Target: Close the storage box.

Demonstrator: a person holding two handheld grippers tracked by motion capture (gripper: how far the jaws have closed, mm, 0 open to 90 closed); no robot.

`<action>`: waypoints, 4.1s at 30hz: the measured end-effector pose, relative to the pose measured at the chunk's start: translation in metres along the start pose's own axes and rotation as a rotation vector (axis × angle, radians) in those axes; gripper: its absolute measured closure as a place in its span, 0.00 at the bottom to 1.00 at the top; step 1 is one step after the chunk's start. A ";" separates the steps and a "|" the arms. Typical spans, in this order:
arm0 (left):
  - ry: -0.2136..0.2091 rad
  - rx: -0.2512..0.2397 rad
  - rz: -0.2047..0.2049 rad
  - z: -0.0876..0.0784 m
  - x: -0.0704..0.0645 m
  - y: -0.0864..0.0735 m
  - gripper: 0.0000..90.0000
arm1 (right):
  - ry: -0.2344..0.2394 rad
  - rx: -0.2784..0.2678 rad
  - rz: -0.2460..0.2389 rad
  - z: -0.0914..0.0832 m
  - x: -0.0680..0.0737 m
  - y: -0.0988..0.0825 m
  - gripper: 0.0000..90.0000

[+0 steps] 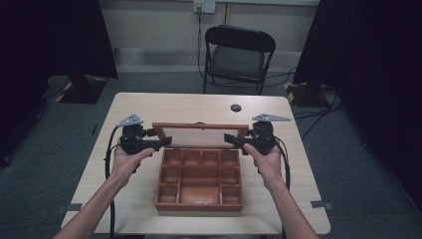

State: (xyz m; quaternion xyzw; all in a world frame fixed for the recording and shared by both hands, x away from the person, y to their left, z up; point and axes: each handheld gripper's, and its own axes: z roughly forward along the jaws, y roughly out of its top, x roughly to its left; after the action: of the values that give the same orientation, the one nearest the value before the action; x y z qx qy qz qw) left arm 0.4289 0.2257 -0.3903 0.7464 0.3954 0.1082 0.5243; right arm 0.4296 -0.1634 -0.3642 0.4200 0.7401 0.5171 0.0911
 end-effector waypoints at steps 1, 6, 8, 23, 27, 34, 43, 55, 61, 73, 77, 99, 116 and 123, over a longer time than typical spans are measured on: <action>0.005 0.000 0.003 0.000 0.000 0.000 0.29 | -0.001 0.003 -0.001 0.001 0.001 -0.001 0.32; -0.004 0.005 0.019 -0.003 -0.002 0.001 0.28 | -0.004 0.017 -0.009 0.001 0.004 -0.004 0.30; 0.002 0.017 0.041 -0.003 -0.004 0.000 0.26 | 0.001 0.023 -0.012 -0.001 0.006 -0.006 0.29; -0.020 0.037 0.055 -0.001 -0.008 -0.001 0.24 | -0.015 0.130 0.008 -0.014 -0.010 -0.021 0.22; -0.020 0.037 0.053 0.000 -0.008 -0.001 0.24 | -0.069 0.158 -0.007 -0.016 -0.014 -0.023 0.26; -0.025 0.037 0.049 0.000 -0.008 -0.001 0.23 | -0.122 0.151 0.008 -0.026 -0.027 -0.023 0.30; -0.024 0.037 0.039 -0.001 -0.008 -0.002 0.23 | -0.173 0.130 0.028 -0.040 -0.038 -0.021 0.33; -0.042 0.066 0.051 -0.003 -0.014 -0.006 0.22 | -0.166 0.065 0.026 -0.056 -0.031 -0.007 0.36; -0.043 0.078 0.060 -0.003 -0.018 -0.013 0.20 | -0.135 0.051 0.014 -0.061 -0.025 0.003 0.40; -0.033 0.081 0.074 -0.004 -0.026 -0.019 0.20 | -0.034 0.073 -0.087 -0.064 0.016 0.027 0.38; -0.038 0.079 0.072 -0.005 -0.027 -0.021 0.20 | 0.026 0.059 -0.107 -0.060 0.030 0.034 0.37; -0.023 0.079 0.098 -0.007 -0.030 -0.032 0.17 | 0.351 0.246 -0.205 0.000 0.092 0.035 0.84; -0.018 0.093 0.104 -0.006 -0.032 -0.035 0.18 | 0.367 0.324 -0.146 0.015 0.088 0.026 0.87; -0.012 0.101 0.113 -0.005 -0.032 -0.036 0.17 | 0.402 0.337 -0.117 0.018 0.085 0.024 0.89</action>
State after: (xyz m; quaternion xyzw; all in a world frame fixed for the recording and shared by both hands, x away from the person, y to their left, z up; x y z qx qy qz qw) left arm 0.3873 0.2118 -0.4117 0.7936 0.3547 0.1131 0.4812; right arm 0.3987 -0.0879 -0.3266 0.2746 0.8420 0.4536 -0.0992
